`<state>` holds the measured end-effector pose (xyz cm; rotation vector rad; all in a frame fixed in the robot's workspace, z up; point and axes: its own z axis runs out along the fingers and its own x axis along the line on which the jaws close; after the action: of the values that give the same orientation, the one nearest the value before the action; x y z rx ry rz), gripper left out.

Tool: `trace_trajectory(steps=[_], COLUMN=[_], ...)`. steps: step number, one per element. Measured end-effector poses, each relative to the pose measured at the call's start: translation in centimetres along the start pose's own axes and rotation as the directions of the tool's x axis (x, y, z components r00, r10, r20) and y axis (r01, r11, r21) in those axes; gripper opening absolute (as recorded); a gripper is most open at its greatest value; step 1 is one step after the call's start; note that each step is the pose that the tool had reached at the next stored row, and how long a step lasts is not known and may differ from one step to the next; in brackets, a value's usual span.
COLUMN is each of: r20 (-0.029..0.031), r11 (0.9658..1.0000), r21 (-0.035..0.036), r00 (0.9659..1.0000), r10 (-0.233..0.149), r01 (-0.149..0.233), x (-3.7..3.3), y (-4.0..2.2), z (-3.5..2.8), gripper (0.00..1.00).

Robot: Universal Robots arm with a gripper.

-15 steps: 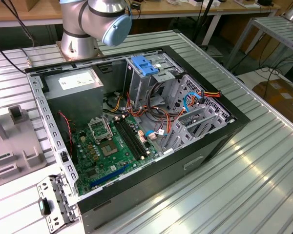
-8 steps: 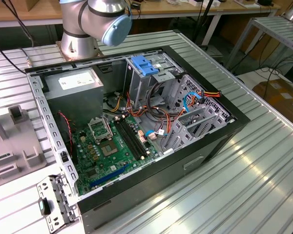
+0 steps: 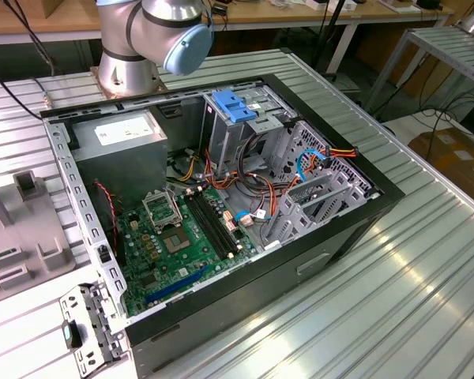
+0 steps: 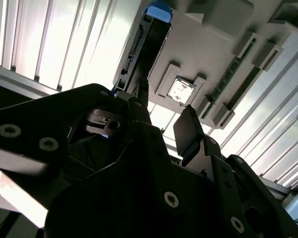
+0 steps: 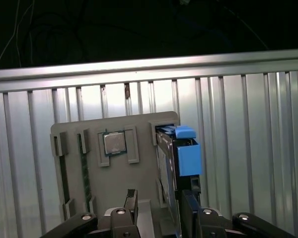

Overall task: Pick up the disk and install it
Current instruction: 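Pick up the disk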

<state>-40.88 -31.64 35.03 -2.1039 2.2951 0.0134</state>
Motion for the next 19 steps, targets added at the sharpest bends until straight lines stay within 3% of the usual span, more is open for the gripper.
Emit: trace_trajectory(steps=[19], r20=[0.0], r11=[1.0], r21=[0.0], r00=[1.0], r10=[0.0], r01=[0.0], x=[-2.21], y=[0.2], z=[0.42], gripper=[0.48])
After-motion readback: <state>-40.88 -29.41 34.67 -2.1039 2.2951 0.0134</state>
